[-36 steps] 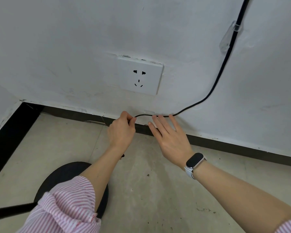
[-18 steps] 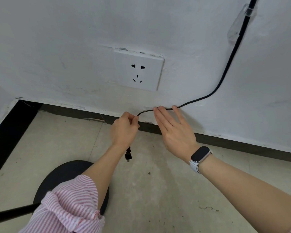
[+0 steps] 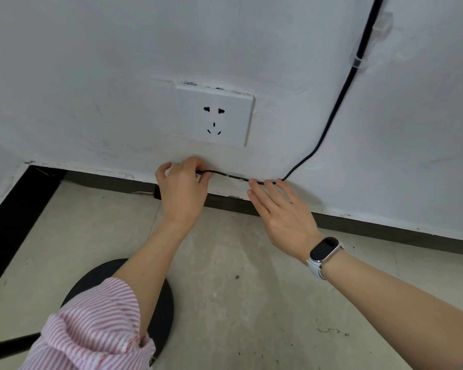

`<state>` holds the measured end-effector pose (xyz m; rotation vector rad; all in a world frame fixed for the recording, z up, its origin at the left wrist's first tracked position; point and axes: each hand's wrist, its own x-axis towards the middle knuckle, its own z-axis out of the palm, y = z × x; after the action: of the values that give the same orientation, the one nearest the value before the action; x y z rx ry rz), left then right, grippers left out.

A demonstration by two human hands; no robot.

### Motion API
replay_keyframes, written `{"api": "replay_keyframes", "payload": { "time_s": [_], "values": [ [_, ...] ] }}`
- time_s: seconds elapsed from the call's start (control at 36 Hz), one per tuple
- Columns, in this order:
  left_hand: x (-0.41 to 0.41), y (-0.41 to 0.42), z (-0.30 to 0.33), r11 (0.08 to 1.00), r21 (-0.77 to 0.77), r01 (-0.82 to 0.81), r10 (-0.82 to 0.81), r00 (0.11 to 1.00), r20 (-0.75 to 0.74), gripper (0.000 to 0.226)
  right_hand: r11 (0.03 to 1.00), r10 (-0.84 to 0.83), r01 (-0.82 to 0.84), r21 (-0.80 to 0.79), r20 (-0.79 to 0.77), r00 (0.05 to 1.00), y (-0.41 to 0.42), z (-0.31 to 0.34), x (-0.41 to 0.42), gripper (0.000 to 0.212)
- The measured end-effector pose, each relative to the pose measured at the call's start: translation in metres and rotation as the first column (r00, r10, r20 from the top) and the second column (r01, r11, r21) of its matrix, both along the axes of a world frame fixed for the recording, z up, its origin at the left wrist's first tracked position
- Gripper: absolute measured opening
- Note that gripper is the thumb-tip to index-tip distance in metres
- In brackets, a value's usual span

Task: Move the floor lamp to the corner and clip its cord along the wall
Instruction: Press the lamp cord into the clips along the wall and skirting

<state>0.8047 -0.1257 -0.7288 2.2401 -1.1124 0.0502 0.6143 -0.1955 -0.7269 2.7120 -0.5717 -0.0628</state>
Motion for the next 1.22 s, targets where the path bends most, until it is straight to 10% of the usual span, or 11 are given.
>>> {"api": "replay_keyframes", "payload": {
  "time_s": [0.39,0.78,0.83,0.89,0.97,1.22],
  "values": [
    [-0.018,-0.006,0.004,0.993,0.009,0.120,-0.114,0.963,-0.243,0.014,0.995,-0.088,0.082,0.058,0.098,0.991,-0.001,0.004,-0.008,0.038],
    [-0.017,0.009,-0.017,0.991,0.080,-0.111,0.128,0.956,-0.263,0.020,0.984,-0.166,0.160,0.076,0.085,0.982,-0.001,0.006,-0.019,0.040],
    [-0.017,0.009,-0.016,0.958,0.079,-0.275,0.278,0.824,-0.494,0.016,0.983,-0.176,0.170,0.074,0.092,0.980,-0.002,0.005,-0.019,0.044],
    [-0.016,0.007,-0.010,0.908,0.165,-0.385,0.326,0.404,-0.855,0.008,0.981,-0.182,0.176,0.076,0.083,0.980,-0.001,0.004,-0.019,0.045],
    [-0.012,0.007,-0.005,0.937,0.232,-0.260,0.204,-0.130,-0.970,0.011,0.981,-0.187,0.184,0.060,0.050,0.981,-0.001,0.002,-0.018,0.045],
    [-0.014,0.002,0.000,0.916,0.098,-0.390,-0.107,-0.471,-0.875,0.012,0.979,-0.203,0.202,0.038,0.029,0.979,-0.001,0.004,-0.020,0.045]
  ]
}}
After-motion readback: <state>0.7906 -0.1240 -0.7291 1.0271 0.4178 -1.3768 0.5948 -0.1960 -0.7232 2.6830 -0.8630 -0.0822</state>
